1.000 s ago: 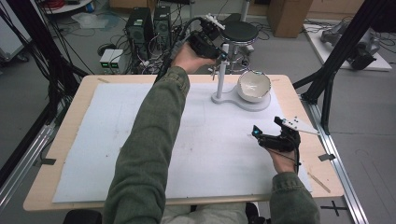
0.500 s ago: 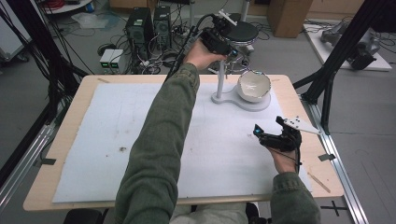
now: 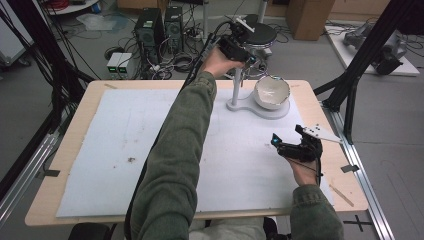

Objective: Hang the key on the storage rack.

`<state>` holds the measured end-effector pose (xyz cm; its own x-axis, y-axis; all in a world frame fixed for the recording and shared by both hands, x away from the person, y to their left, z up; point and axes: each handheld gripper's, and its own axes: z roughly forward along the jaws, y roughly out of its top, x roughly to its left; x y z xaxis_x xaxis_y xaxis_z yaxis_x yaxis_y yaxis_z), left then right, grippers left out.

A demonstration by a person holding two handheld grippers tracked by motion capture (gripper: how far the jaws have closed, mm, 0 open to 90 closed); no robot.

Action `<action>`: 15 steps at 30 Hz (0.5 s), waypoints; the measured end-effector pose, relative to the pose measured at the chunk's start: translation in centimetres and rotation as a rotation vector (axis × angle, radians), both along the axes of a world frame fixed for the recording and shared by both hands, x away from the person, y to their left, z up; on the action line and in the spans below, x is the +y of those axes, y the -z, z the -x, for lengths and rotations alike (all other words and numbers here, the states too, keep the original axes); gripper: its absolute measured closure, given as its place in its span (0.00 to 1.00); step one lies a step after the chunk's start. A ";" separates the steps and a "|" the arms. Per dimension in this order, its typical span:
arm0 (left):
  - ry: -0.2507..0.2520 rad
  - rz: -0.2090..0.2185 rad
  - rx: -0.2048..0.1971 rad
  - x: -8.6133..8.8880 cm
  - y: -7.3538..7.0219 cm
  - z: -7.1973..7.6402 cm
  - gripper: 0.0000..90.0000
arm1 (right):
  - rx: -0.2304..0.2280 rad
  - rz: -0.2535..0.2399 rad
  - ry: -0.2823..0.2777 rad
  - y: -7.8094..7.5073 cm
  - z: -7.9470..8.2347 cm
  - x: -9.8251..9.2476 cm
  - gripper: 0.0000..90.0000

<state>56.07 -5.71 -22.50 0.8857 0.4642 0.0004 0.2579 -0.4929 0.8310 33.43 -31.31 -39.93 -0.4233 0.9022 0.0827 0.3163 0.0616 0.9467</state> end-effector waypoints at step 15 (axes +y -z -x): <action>-0.021 0.041 -0.021 0.2 0.8 -0.2 0.91 | 0.005 0.002 -0.002 0.0 0.1 -0.1 0.01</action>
